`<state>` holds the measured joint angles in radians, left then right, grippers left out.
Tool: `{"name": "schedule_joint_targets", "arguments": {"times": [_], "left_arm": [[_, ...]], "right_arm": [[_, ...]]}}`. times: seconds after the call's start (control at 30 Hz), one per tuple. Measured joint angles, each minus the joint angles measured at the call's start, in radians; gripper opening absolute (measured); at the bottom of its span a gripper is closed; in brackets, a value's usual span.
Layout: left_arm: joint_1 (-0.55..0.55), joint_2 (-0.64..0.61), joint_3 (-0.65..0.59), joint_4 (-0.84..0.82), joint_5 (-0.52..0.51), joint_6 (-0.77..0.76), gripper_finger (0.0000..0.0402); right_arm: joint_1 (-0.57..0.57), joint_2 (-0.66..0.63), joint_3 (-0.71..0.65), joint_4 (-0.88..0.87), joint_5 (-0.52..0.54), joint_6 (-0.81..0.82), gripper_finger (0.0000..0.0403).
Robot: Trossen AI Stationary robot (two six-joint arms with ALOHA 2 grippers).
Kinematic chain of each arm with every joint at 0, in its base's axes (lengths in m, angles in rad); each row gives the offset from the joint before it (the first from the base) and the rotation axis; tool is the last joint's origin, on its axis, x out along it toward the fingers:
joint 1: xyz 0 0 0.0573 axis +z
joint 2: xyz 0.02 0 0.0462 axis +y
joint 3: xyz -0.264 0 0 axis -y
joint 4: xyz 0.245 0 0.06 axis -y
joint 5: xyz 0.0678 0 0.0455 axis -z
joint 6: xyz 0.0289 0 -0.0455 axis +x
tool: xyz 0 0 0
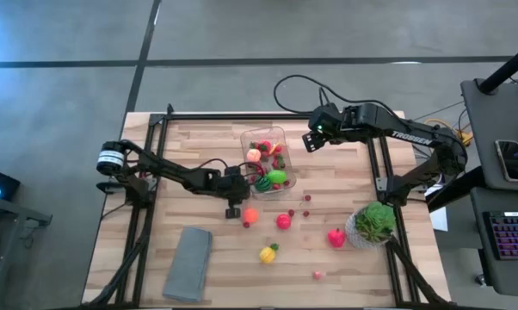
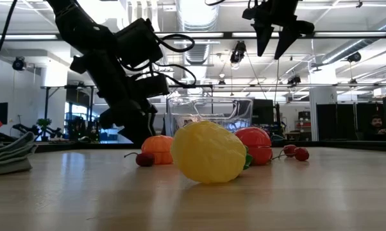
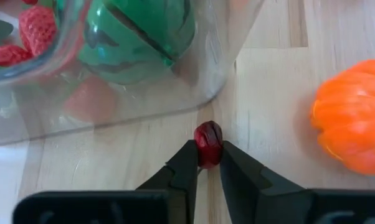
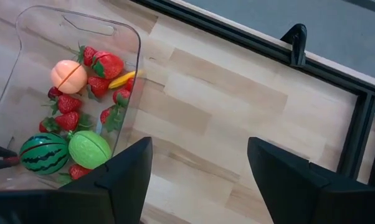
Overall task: Pick and placing Produce into tupperware
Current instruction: Put the red cherry into the transparent container
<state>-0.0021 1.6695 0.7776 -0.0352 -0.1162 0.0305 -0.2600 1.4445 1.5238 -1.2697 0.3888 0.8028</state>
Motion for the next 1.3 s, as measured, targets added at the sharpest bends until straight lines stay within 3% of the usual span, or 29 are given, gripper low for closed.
{"name": "schedule_joint_targets", "arguments": {"times": [0.2,0.43,0.6,0.7,0.8,1.07,1.3], "left_arm": [[0.0,-0.084,-0.001,-0.042,-0.009,-0.064,0.0034],[0.0,-0.29,-0.001,-0.097,-0.157,-0.077,0.0033],[0.026,-0.397,-0.001,0.009,-0.177,-0.049,0.0033],[0.053,-0.395,0.0,0.136,-0.176,0.016,0.0033],[0.091,-0.344,0.012,0.204,-0.173,-0.015,0.0037],[0.145,-0.19,0.054,0.212,-0.095,-0.284,0.0124],[0.138,-0.189,0.051,0.209,-0.032,-0.366,0.0218]], "right_arm": [[0.0,0.0,0.0,-0.01,-0.003,0.001,0.0253],[0.0,0.0,0.0,-0.017,-0.003,0.0,0.0251],[0.0,-0.002,0.0,-0.042,-0.003,-0.025,0.0247],[0.0,-0.002,0.0,-0.04,-0.003,-0.042,0.0247],[0.0,-0.002,0.0,-0.039,-0.003,-0.045,0.0246],[0.001,-0.002,0.0,-0.056,-0.012,-0.08,0.0246],[0.019,-0.004,-0.047,-0.125,-0.2,-0.145,0.0243]]}}
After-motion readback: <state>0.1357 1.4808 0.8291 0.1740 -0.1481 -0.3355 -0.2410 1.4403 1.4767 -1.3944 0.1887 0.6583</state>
